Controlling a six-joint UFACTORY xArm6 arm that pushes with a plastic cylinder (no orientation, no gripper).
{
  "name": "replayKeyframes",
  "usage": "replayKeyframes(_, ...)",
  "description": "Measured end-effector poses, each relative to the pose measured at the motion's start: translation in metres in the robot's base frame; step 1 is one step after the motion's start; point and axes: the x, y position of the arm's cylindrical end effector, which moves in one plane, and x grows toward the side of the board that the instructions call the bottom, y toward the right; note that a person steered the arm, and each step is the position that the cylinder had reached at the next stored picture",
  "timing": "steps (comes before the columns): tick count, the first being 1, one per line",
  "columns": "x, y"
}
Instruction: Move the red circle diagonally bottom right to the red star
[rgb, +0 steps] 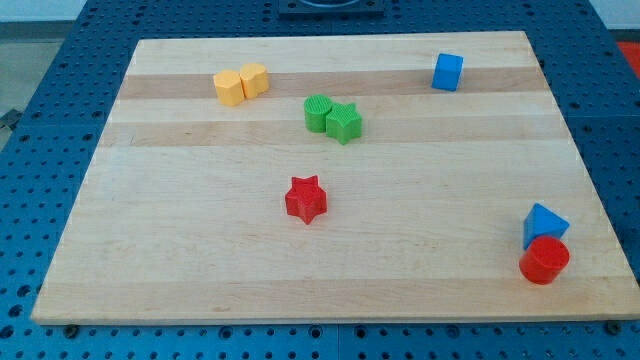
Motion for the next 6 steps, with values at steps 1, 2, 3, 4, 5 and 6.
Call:
replayKeyframes(1, 0.062, -0.001)
replayKeyframes(2, 0.071, -0.028)
replayKeyframes(3, 0.061, -0.064)
replayKeyframes(4, 0.043, -0.107)
replayKeyframes(5, 0.033, -0.163)
replayKeyframes(6, 0.033, -0.217)
